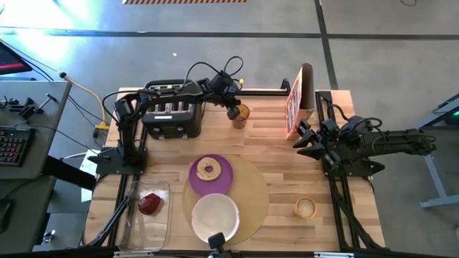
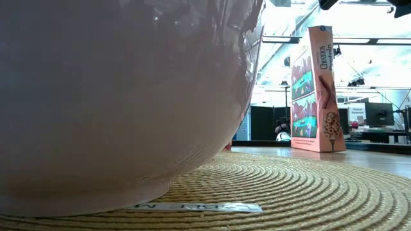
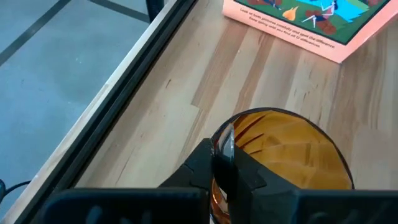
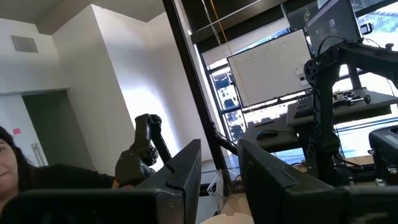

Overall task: Arrange a breakfast setting
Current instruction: Put the spoon from the glass onto the placemat to the right of the white bowl

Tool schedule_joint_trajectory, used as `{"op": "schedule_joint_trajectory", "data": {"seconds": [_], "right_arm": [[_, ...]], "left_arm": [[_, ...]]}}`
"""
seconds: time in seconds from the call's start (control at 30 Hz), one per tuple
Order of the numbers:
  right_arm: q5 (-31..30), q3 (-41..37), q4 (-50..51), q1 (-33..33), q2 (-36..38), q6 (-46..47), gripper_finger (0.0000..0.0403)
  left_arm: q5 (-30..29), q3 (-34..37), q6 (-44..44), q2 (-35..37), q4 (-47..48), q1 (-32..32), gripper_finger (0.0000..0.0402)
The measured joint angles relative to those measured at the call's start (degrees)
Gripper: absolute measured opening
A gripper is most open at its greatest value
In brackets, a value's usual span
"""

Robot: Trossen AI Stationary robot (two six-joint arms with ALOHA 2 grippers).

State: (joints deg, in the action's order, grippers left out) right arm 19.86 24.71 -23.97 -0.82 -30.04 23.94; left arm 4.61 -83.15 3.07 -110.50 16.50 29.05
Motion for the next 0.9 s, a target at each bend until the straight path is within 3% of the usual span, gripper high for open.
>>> {"op": "schedule_joint_trajectory", "data": {"seconds": [0.9], "right_arm": [[0.0,0.0,0.6,0.0,0.0,0.0,0.0099]], "left_arm": [[-0.2,0.1,0.2,1.7,1.2,-0.7,0.0004]]}}
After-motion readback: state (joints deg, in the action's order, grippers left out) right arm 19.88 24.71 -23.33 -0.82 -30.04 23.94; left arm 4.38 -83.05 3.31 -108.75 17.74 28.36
